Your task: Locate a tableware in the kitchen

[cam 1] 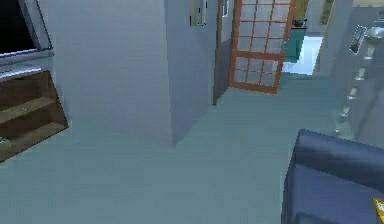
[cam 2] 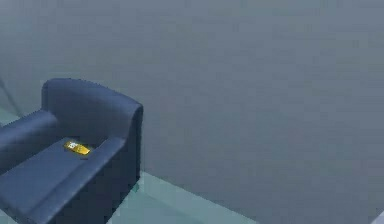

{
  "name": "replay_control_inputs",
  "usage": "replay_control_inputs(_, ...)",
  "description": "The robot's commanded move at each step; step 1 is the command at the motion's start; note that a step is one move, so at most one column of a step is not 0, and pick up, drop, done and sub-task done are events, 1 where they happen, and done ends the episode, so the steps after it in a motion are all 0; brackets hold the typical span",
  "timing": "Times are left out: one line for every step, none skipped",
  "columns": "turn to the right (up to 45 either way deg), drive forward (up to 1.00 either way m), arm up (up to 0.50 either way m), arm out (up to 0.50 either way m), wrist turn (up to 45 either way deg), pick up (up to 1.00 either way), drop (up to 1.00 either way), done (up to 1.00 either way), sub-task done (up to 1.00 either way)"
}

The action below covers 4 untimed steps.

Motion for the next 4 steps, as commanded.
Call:
replay_control_inputs(-18.0,0.0,0.0,0.0,0.0,0.0,0.0,0.0,0.0)
replay_control_inputs(0.0,0.4,0.0,0.0,0.0,0.0,0.0,0.0,0.0)
replay_control_inputs(45.0,0.0,0.0,0.0,0.0,0.0,0.0,0.0,0.0)
replay_control_inputs(3.0,0.0,0.0,0.0,0.0,0.0,0.0,0.0,0.0)
